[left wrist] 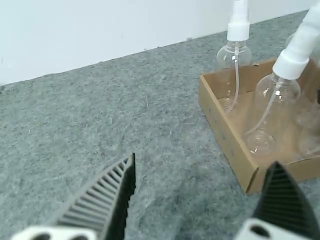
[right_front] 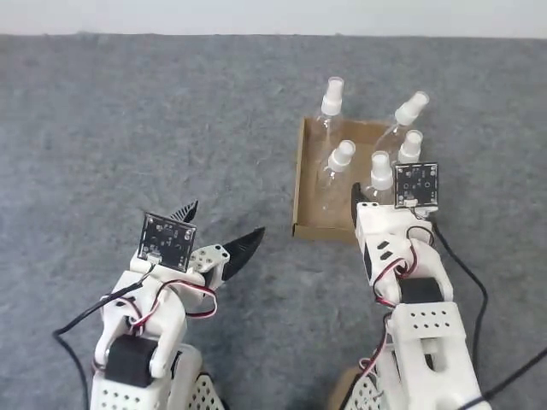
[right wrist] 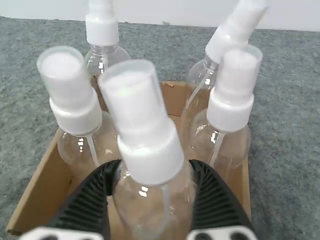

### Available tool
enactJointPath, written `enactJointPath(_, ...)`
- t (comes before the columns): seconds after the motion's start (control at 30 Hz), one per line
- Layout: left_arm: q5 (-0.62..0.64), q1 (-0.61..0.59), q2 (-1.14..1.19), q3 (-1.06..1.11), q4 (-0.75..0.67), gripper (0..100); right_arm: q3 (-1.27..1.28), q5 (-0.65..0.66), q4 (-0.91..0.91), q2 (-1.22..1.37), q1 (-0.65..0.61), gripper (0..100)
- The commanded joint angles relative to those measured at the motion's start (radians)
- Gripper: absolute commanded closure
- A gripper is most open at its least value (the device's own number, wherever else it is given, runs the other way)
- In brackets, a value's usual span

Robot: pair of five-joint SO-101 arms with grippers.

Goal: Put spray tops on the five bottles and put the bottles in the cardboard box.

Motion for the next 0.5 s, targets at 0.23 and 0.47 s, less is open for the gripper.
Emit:
enactJointPath(0.23,-0.008,0.003,-0.014,-0.012,-0.005,63,-0.014,-0.011,-0.061,0.015,0.005,99.3)
enactJointPath(0.47,-0.008,0.003,-0.014,-0.012,-0.005,63,-0.014,-0.011,-0.16,0.133,0.008,99.3)
